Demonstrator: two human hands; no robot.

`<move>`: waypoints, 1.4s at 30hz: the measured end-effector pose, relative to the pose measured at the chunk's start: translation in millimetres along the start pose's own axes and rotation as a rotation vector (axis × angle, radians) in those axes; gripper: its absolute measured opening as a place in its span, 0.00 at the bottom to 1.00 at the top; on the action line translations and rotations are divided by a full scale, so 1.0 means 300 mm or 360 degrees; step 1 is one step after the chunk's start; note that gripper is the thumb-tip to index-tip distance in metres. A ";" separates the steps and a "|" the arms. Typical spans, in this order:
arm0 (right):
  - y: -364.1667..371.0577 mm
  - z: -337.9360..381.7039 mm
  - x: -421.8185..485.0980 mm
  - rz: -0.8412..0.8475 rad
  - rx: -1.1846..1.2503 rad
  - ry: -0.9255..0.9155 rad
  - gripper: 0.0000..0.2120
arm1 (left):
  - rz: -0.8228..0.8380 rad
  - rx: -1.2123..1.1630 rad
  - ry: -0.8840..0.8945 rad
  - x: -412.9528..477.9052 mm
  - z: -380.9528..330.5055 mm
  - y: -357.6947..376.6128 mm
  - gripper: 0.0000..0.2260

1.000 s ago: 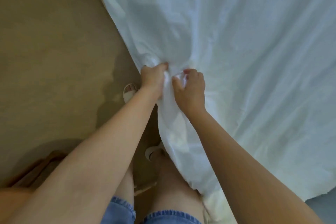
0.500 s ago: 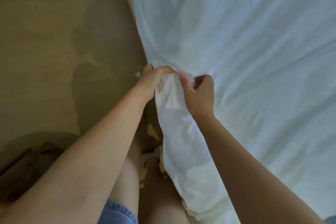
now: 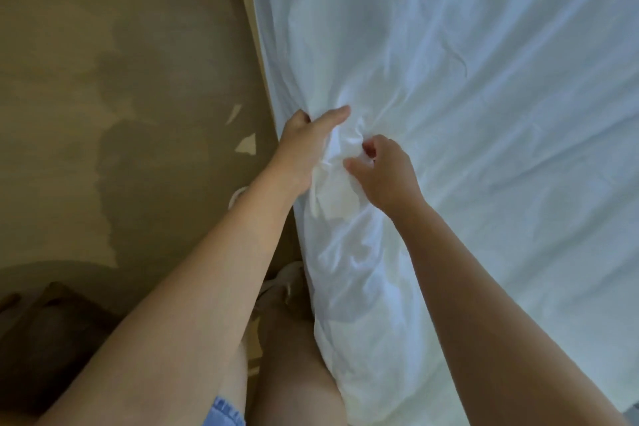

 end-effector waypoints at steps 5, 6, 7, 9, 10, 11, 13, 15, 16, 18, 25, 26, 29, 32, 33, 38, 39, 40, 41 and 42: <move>-0.034 -0.055 -0.023 -0.0240 0.0197 -0.0010 0.19 | 0.0136 -0.0346 -0.0119 0.006 -0.011 -0.024 0.06; -0.043 -0.067 -0.037 -0.0287 0.0251 -0.0031 0.21 | 0.0095 -0.0352 -0.0132 0.008 -0.017 -0.023 0.07; -0.052 -0.080 -0.054 -0.0325 0.0228 -0.0080 0.22 | 0.0052 -0.0264 -0.0134 0.010 -0.018 -0.017 0.09; -0.067 -0.105 -0.087 -0.0353 0.0099 -0.0201 0.23 | 0.0019 0.0133 -0.0053 0.014 -0.016 0.006 0.10; -0.073 -0.113 -0.098 -0.0344 0.0043 -0.0249 0.23 | 0.0033 0.0320 -0.0003 0.014 -0.013 0.021 0.09; -0.081 -0.115 -0.106 -0.0322 0.0000 -0.0284 0.24 | 0.0044 0.0459 0.0016 0.011 -0.010 0.035 0.08; -0.107 -0.113 -0.110 -0.0261 -0.0038 -0.0328 0.24 | 0.0037 0.0663 0.0008 0.004 -0.007 0.054 0.07; -0.145 -0.113 -0.112 -0.0271 -0.0005 -0.0399 0.25 | 0.0020 0.0760 -0.0020 -0.004 0.001 0.064 0.13; -0.169 -0.120 -0.116 -0.0322 0.0003 -0.0432 0.25 | 0.0024 0.0752 -0.0062 -0.008 0.011 0.069 0.17; -0.212 -0.153 -0.124 -0.0495 -0.0012 -0.0421 0.25 | 0.0030 0.0784 -0.0125 -0.013 0.042 0.085 0.26; -0.157 -0.262 -0.069 -0.0373 -0.0224 0.0154 0.17 | -0.0105 0.1108 -0.0085 -0.002 0.105 0.166 0.20; -0.160 -0.252 -0.059 -0.0323 -0.0240 0.0163 0.16 | -0.0122 0.1079 -0.0063 -0.007 0.093 0.179 0.13; -0.204 -0.210 -0.037 -0.0221 -0.0144 0.0116 0.14 | -0.0130 0.0796 0.0268 -0.089 0.021 0.187 0.04; -0.193 -0.120 -0.075 -0.0269 0.0000 -0.0235 0.19 | -0.0306 0.0615 0.0570 -0.230 -0.003 0.013 0.06; -0.158 -0.085 -0.096 -0.0230 -0.0104 -0.0351 0.19 | -0.0470 0.0593 0.0482 -0.256 0.018 -0.066 0.06; 0.033 -0.079 -0.068 0.0161 -0.0453 -0.0163 0.13 | -0.0821 0.0835 -0.0160 -0.110 0.150 -0.162 0.12; 0.037 -0.100 -0.041 0.0172 -0.0377 -0.0089 0.13 | -0.0794 0.0812 -0.0204 -0.064 0.143 -0.142 0.15; 0.038 -0.121 -0.020 0.0152 -0.0324 -0.0057 0.13 | -0.0771 0.0772 -0.0180 -0.024 0.127 -0.126 0.16; 0.039 -0.137 -0.003 0.0124 -0.0277 -0.0046 0.13 | -0.0756 0.0755 -0.0120 0.012 0.103 -0.116 0.18; 0.038 -0.145 0.005 0.0093 -0.0216 -0.0054 0.14 | -0.0765 0.0749 -0.0047 0.034 0.072 -0.103 0.22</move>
Point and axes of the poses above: each hand's wrist, its own x-axis towards the middle knuckle, its own y-axis out of the palm, z = x × y, the point moved 2 cm from there along x, towards the middle knuckle, and after that the axes turned 8 degrees about y, right-handed, at the moved point
